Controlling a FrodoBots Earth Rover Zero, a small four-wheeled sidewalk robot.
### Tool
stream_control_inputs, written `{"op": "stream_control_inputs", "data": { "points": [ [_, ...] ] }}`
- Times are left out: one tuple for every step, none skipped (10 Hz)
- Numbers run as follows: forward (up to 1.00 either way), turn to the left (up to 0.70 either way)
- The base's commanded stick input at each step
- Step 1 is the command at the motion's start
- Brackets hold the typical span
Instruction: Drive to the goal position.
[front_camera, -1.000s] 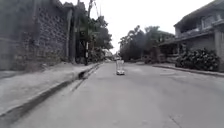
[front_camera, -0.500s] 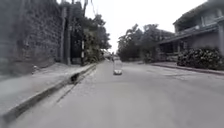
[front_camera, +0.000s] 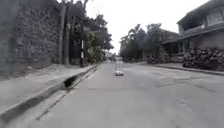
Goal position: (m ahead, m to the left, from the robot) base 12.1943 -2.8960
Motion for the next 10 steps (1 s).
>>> {"op": "stream_control_inputs", "data": {
  "points": [
    [1.00,0.00],
    [1.00,0.00],
    [1.00,0.00],
    [1.00,0.00],
    [1.00,0.00],
    [1.00,0.00],
    [1.00,0.00],
    [1.00,0.00],
    [1.00,0.00],
    [1.00,0.00]
  ]
}}
